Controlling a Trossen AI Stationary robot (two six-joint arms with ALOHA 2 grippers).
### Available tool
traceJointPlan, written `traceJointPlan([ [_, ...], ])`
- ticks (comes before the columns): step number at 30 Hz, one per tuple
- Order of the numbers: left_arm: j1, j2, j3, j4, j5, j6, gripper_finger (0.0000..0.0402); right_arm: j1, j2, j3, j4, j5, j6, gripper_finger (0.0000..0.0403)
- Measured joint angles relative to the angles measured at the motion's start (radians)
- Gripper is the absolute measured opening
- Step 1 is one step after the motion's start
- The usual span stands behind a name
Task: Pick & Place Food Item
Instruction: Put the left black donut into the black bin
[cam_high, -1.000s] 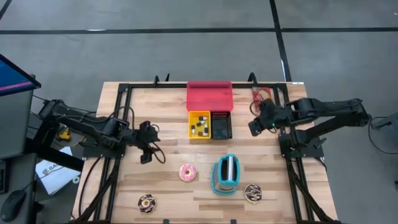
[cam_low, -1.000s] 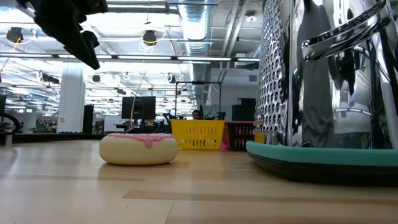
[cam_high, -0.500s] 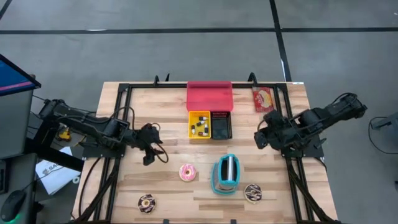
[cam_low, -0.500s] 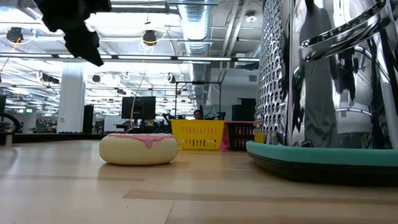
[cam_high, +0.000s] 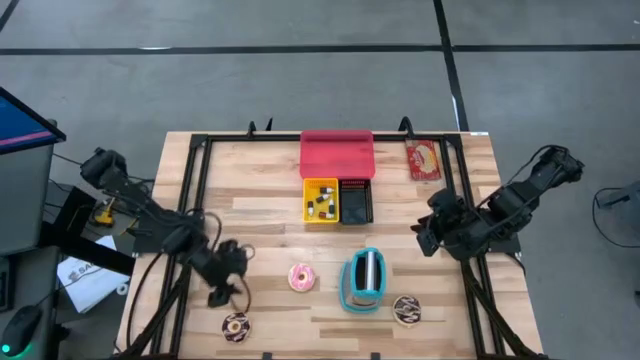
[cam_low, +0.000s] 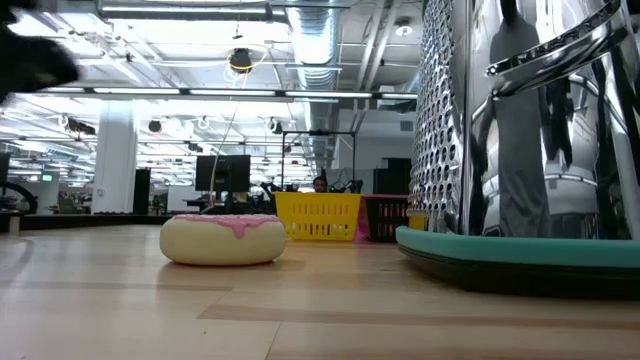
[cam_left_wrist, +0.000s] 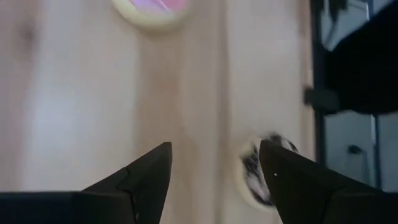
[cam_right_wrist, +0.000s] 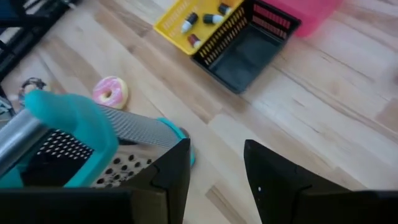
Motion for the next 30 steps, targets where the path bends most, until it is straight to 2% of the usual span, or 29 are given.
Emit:
traceJointPlan([
  [6,-0.174,0.071,0.000,0.020,-0.002,-0.212,0.0237,0.042,0.000,0.000,0.008,0.052,0.000,0.0143],
  [11,-0.242,0.140,0.000,0.096,-0.003,-0.281,0.0237,0.049,0.000,0.000,0.021,0.070,-0.005,0.0143],
  [30,-0.252,0.360,0.001,0.266,-0.006,-0.323,0.0262,0.049,0.000,0.000,0.063,0.088,-0.009,0.0143],
])
